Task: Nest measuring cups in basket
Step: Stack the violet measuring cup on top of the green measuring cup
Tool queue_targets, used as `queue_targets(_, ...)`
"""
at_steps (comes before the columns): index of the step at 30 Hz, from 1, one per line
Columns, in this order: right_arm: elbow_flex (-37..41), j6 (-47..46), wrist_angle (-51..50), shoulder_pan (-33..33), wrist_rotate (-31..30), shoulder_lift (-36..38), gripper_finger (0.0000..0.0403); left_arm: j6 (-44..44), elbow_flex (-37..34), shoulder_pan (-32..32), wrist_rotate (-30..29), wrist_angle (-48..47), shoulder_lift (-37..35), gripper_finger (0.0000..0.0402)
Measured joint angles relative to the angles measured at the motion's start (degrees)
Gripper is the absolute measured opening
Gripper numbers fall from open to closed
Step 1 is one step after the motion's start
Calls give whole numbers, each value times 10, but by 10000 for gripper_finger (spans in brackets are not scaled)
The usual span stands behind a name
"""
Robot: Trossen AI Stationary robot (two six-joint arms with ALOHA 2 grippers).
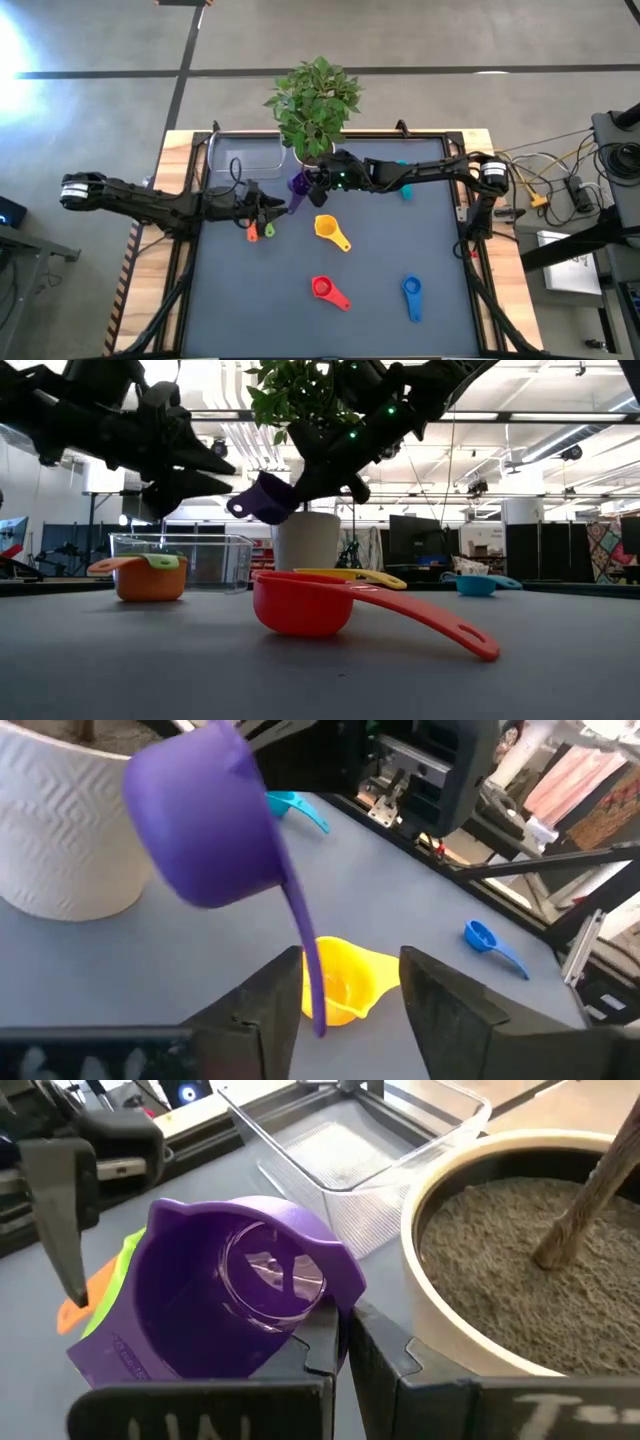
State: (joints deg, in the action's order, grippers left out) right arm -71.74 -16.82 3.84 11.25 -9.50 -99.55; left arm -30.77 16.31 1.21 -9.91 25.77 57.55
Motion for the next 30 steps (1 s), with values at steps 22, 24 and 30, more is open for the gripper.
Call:
queue_targets(22,-1,5,9,-3,4,0,8,-4,159,0,-60,-204,137,44)
queue_targets(24,-1,14,10,-2,5,0,9,-5,158,-2,-60,-200,141,13)
queue_targets(30,-3,61,-27,-2,10,13,41,-8,150,-10,-81,-198,118,1)
